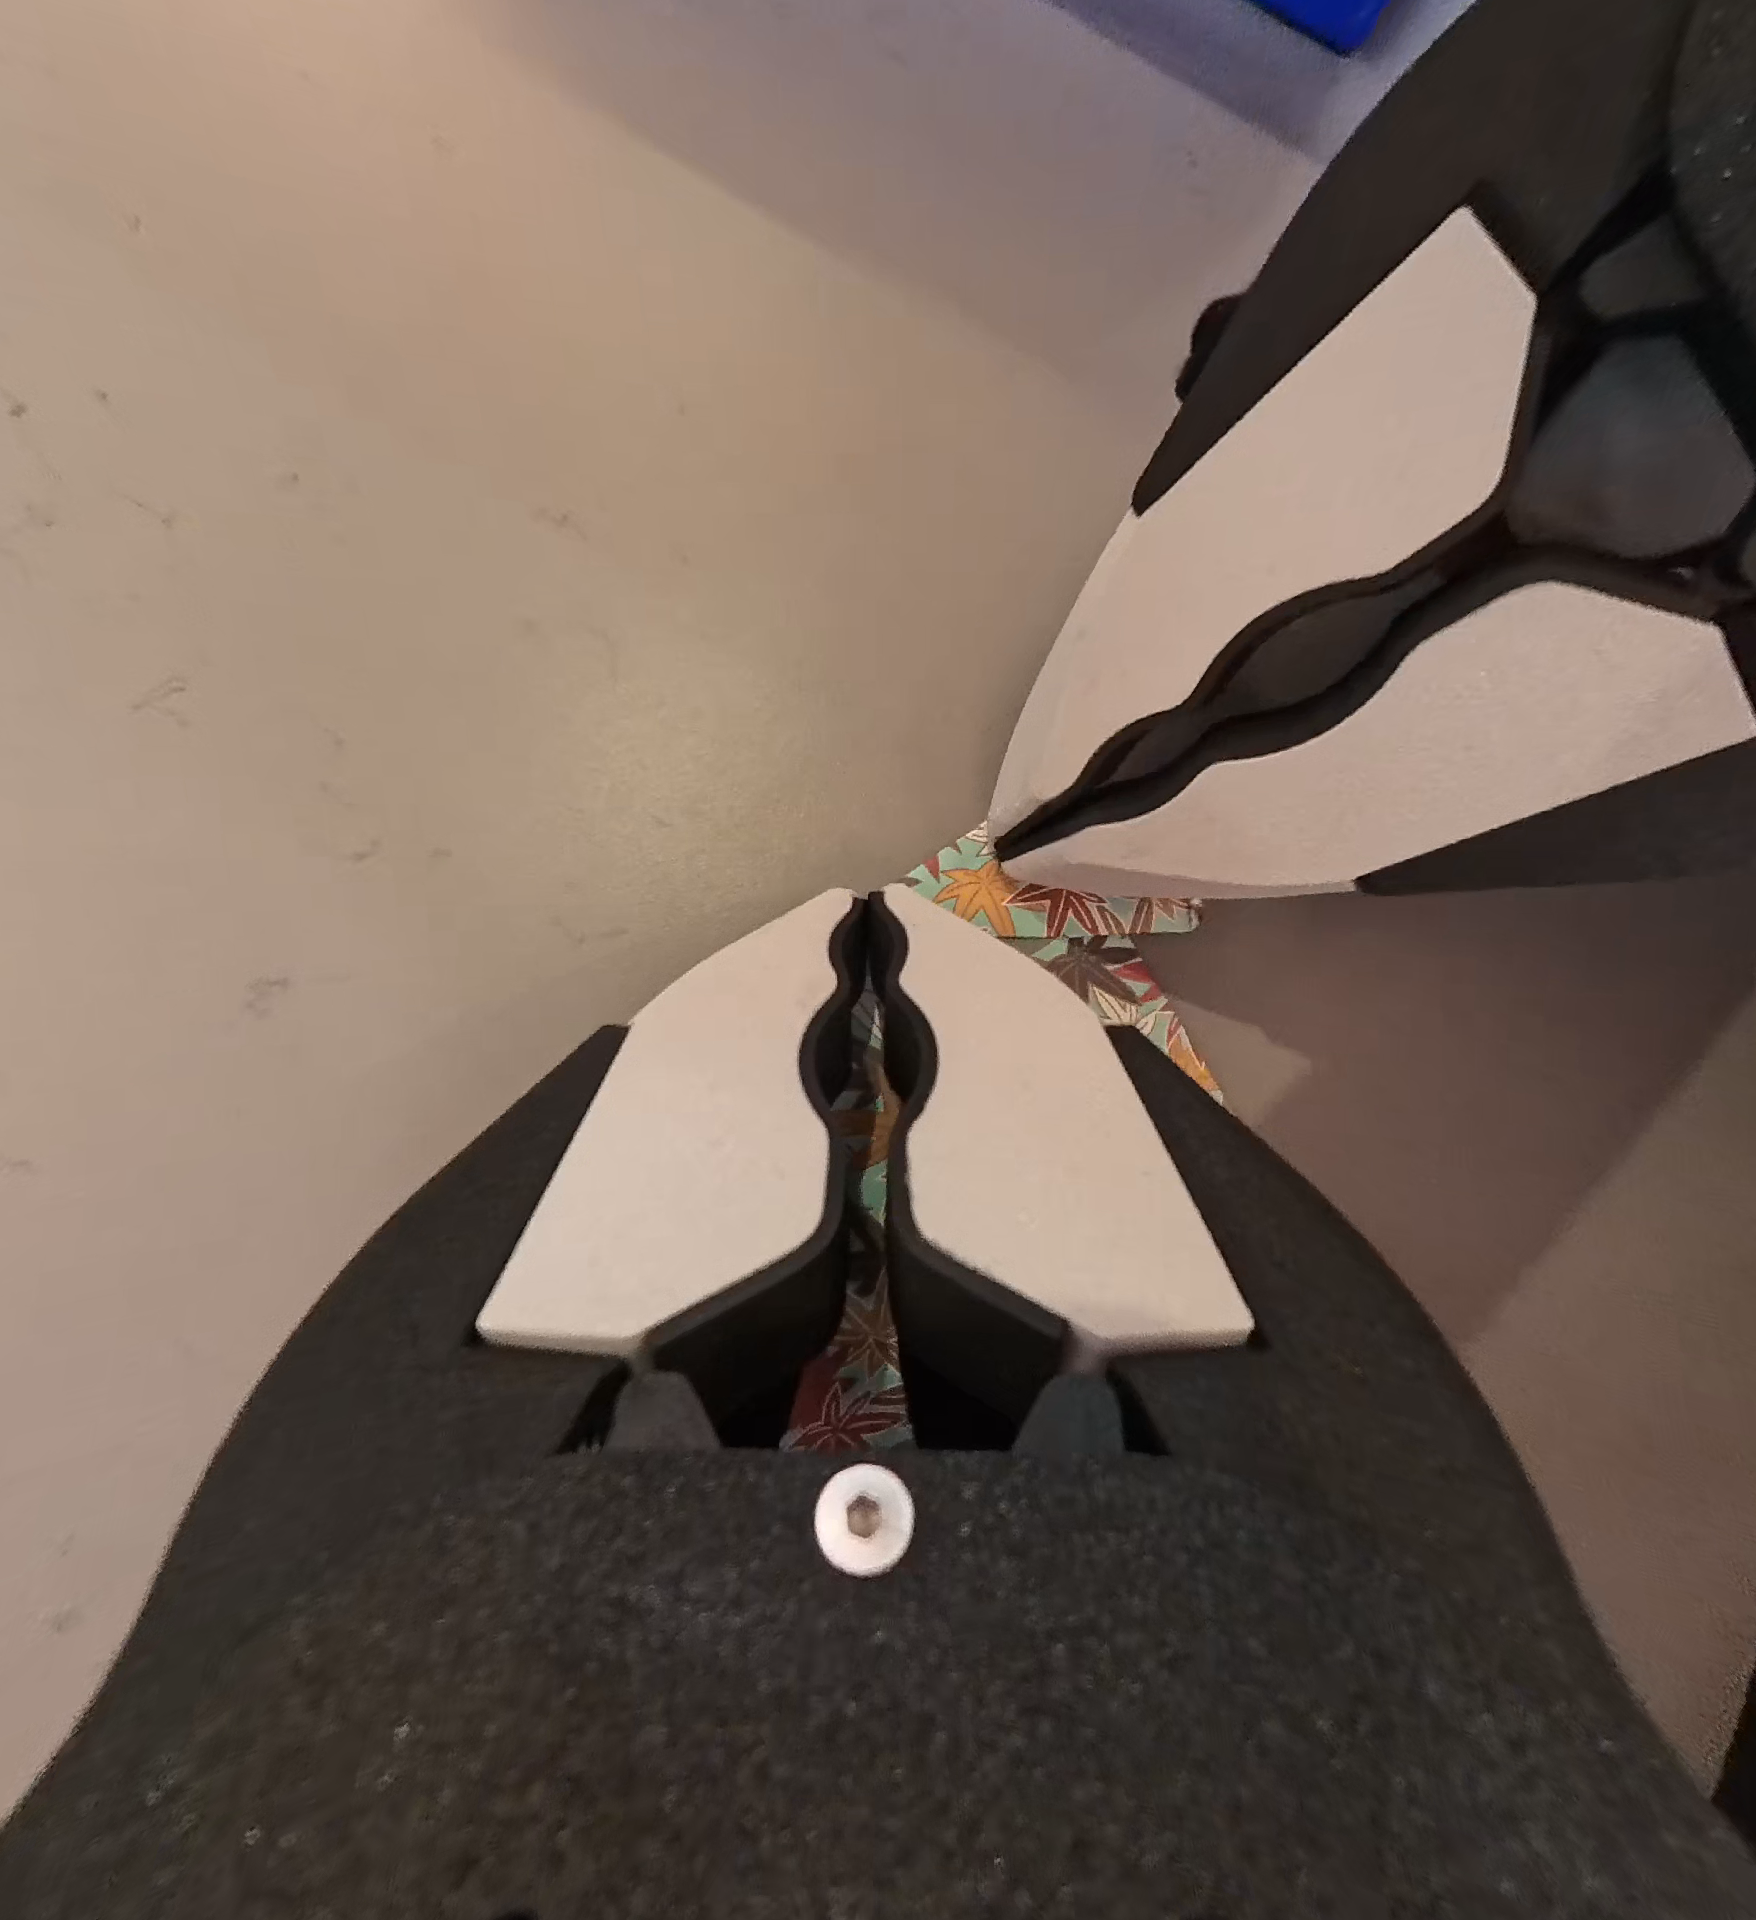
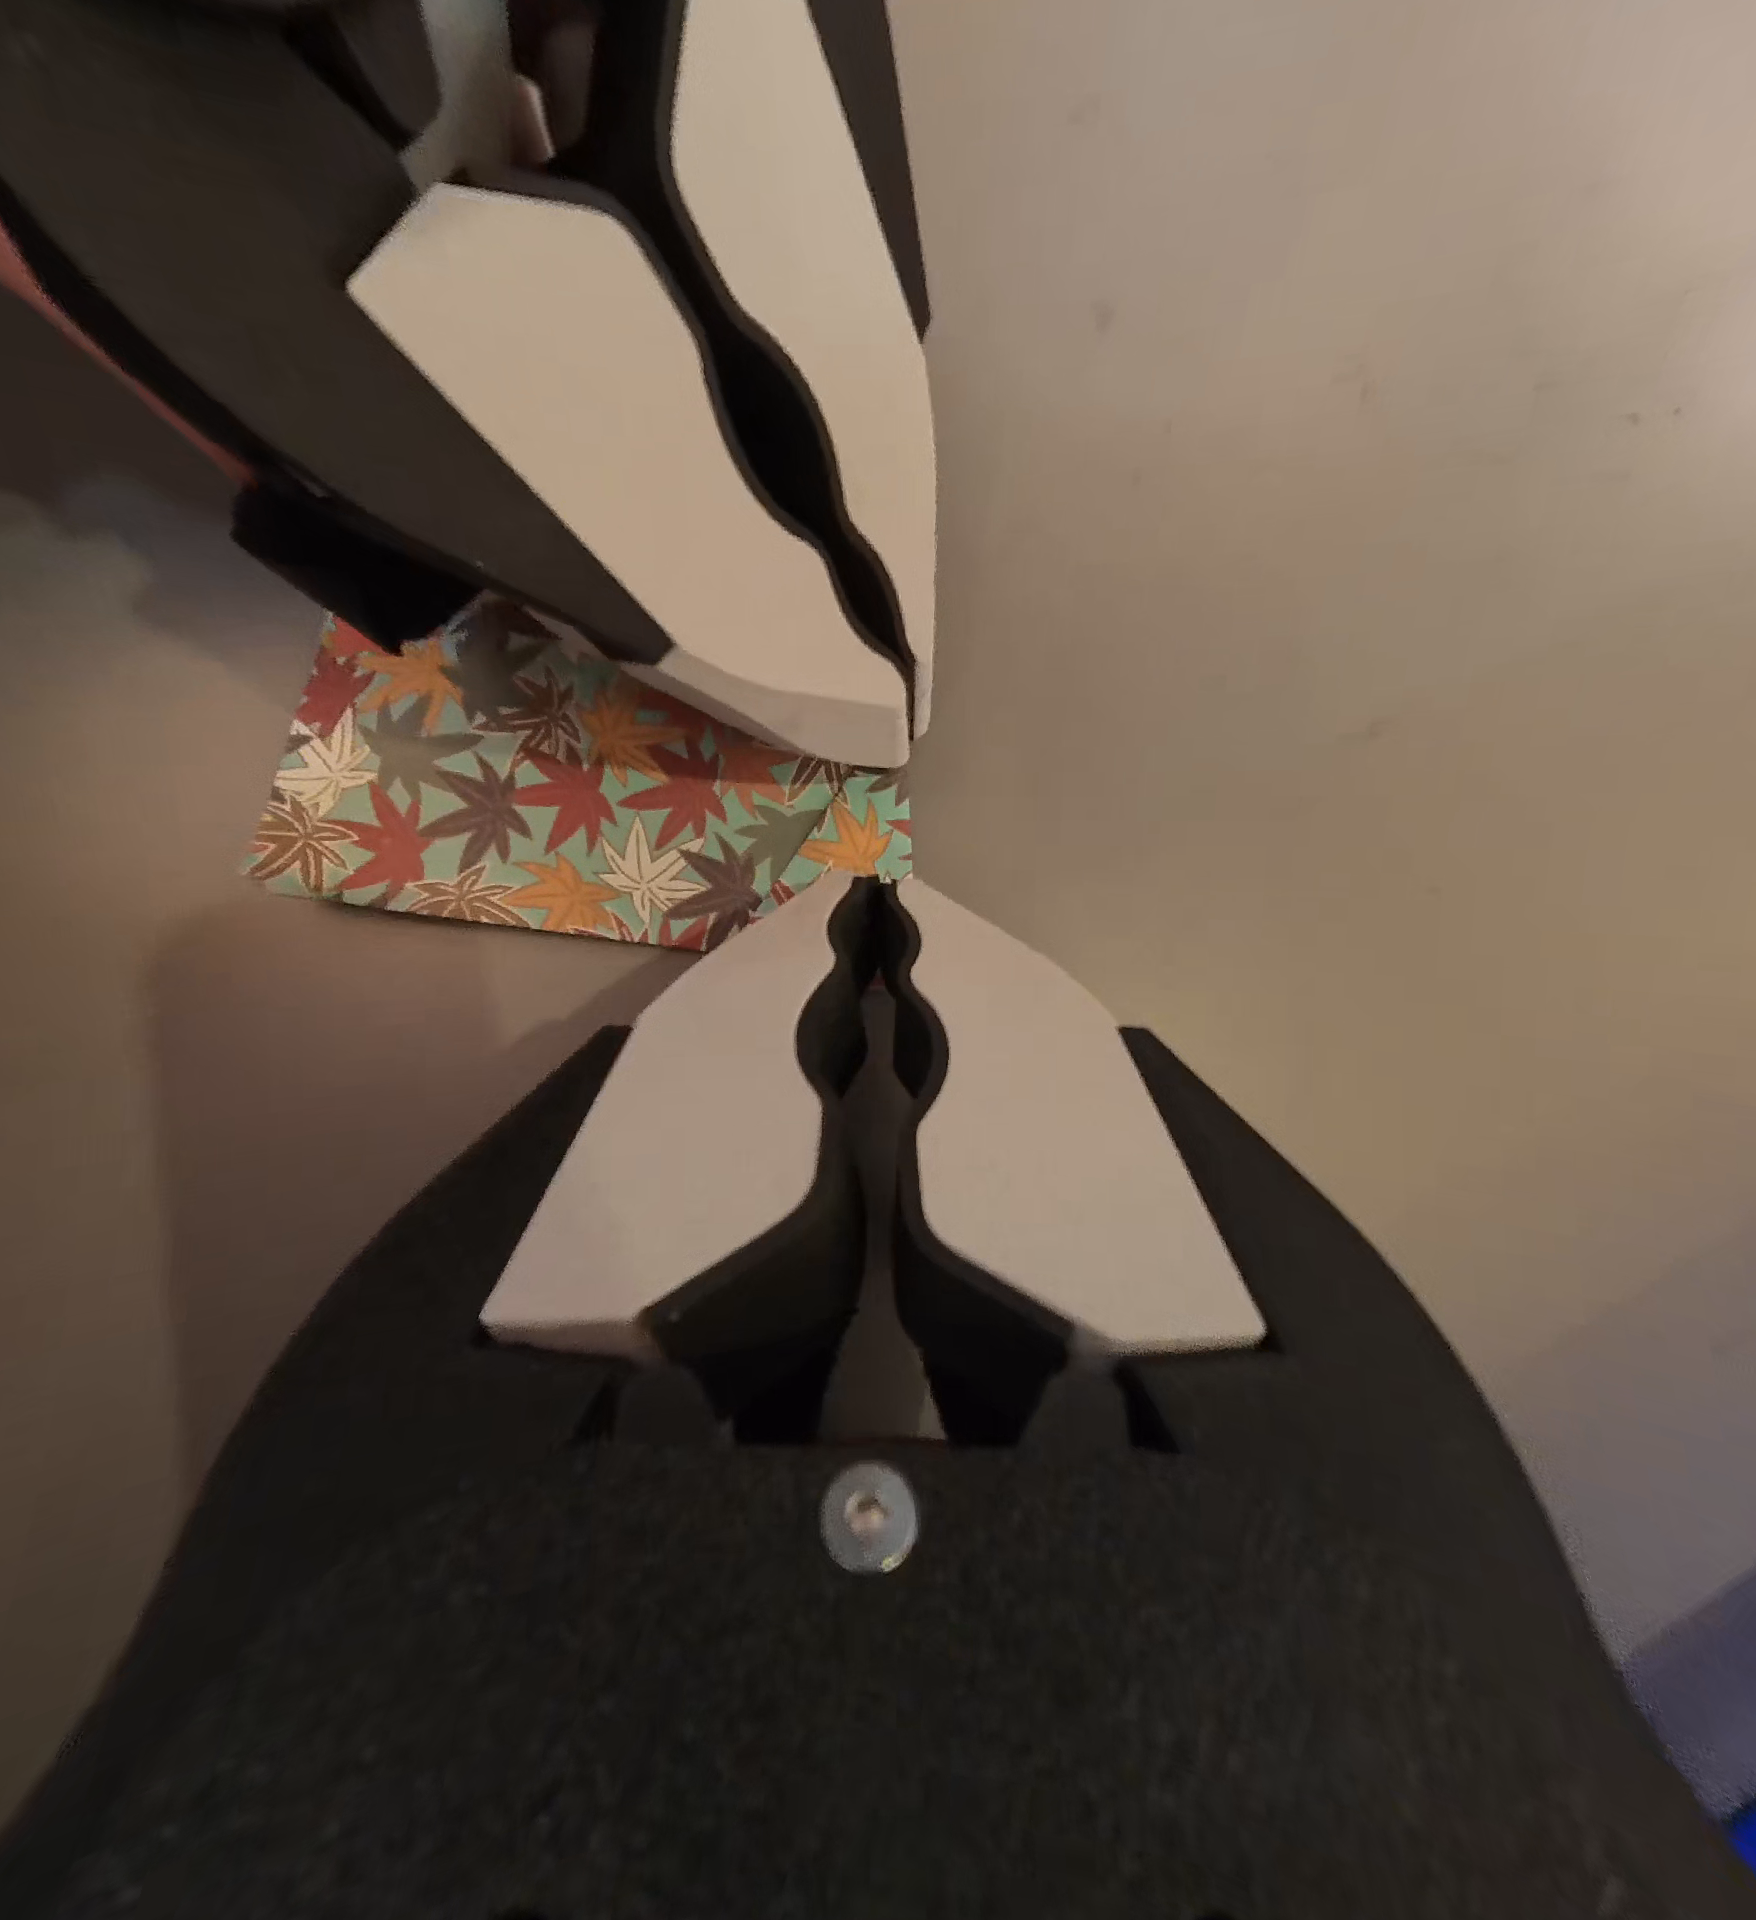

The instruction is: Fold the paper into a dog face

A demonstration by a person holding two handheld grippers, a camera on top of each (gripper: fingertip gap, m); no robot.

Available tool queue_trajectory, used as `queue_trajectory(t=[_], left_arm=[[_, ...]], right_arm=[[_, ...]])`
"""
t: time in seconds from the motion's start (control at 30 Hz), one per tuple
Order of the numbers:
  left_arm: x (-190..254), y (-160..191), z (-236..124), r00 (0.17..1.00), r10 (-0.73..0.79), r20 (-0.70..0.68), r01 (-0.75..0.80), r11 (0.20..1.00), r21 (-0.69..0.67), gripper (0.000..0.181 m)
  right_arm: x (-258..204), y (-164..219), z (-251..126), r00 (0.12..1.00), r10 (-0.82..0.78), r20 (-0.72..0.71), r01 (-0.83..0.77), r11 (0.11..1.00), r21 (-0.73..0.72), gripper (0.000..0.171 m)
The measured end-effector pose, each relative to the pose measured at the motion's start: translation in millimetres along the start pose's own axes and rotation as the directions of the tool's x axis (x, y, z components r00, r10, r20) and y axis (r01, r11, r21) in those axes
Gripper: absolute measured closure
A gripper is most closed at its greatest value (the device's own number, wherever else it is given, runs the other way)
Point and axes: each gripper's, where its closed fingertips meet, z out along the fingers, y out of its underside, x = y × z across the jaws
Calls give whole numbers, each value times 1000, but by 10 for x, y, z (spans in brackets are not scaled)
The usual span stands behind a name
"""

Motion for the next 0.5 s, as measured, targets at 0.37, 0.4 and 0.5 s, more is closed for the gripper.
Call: queue_trajectory(t=[0.37,0.4,0.5], left_arm=[[-224,69,-278,998,-31,46,30,999,25,181],[-153,18,-300,999,-50,14,50,998,50,181],[36,-93,-237,999,-28,-19,29,998,60,181]], right_arm=[[2,-2,-1,999,22,-40,-22,1000,3,170],[1,-2,-1,999,23,-40,-23,1000,1,170],[1,-5,-2,999,23,-42,-23,1000,1,170]])
